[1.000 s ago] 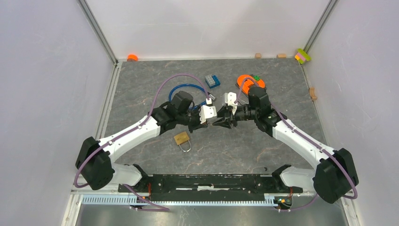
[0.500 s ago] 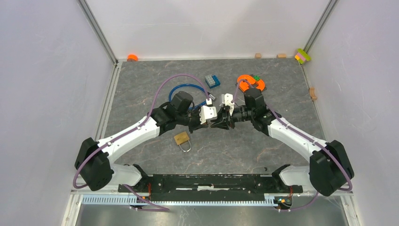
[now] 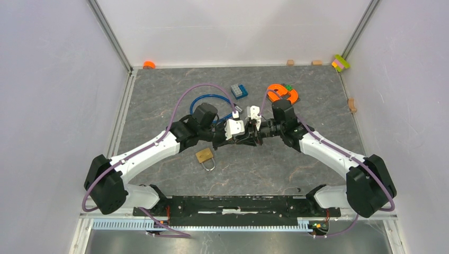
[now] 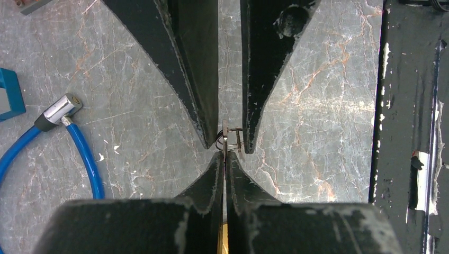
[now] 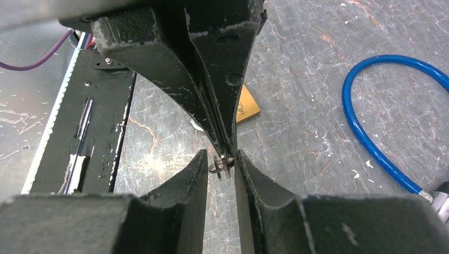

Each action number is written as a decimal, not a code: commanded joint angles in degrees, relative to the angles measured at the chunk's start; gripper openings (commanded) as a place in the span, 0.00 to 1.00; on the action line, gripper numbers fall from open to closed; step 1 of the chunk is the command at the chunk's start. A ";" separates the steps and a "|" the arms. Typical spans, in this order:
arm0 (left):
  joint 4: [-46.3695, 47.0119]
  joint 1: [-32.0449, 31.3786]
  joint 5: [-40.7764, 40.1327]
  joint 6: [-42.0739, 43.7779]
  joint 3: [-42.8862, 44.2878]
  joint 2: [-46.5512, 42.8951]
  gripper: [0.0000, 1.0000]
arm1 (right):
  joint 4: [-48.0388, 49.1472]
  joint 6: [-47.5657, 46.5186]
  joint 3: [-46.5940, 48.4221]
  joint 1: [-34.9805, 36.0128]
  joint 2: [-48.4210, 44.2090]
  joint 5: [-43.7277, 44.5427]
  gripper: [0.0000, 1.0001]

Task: Unlock with the key

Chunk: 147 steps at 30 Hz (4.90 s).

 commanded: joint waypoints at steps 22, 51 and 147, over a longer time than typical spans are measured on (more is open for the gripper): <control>1.72 -0.82 1.07 1.44 0.22 -0.99 0.02 | -2.43 -2.52 4.23 0.60 0.76 0.33 0.21; 3.36 -0.86 0.27 0.27 -0.71 -1.39 0.02 | -7.04 -6.64 3.88 1.41 0.38 5.27 0.00; 22.83 12.19 26.30 -4.80 -11.60 -8.11 0.02 | 12.00 6.95 -5.55 -5.28 -10.24 0.89 0.59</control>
